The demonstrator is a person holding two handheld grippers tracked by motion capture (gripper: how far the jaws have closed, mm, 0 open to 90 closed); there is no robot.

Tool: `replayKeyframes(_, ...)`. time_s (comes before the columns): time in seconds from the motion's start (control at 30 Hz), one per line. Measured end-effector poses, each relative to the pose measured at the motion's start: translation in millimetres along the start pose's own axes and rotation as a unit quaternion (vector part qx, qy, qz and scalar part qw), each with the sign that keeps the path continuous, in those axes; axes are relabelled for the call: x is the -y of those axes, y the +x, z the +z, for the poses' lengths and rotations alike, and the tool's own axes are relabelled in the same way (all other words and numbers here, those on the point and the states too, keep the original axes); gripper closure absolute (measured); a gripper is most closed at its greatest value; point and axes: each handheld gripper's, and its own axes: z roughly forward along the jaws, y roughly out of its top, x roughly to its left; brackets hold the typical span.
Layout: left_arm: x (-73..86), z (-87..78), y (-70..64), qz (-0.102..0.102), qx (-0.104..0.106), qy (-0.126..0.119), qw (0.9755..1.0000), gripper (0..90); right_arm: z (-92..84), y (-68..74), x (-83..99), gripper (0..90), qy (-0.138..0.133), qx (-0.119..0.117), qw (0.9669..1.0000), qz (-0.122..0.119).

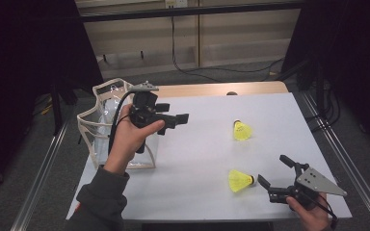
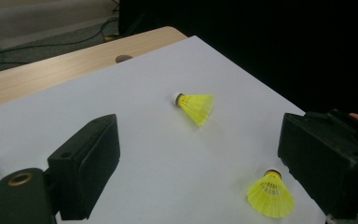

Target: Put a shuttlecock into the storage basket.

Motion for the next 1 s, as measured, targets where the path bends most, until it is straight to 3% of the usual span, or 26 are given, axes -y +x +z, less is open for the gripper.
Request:
replayKeyframes(0.67, 29.9, 28.2, -13.3, 0.025, 0.027, -0.001, 0.9993, 11.5, 4.3, 0.8, -0.7, 1.4, 0.001, -0.004, 1.0000, -0.003)
replayKeyframes(1.0, 45.0, 41.1, -17.4, 0.032, 0.029, 0.001, 0.9991, 10.7, 4.8, 0.9, -0.6, 1.4, 0.002, -0.003, 1.0000, -0.003)
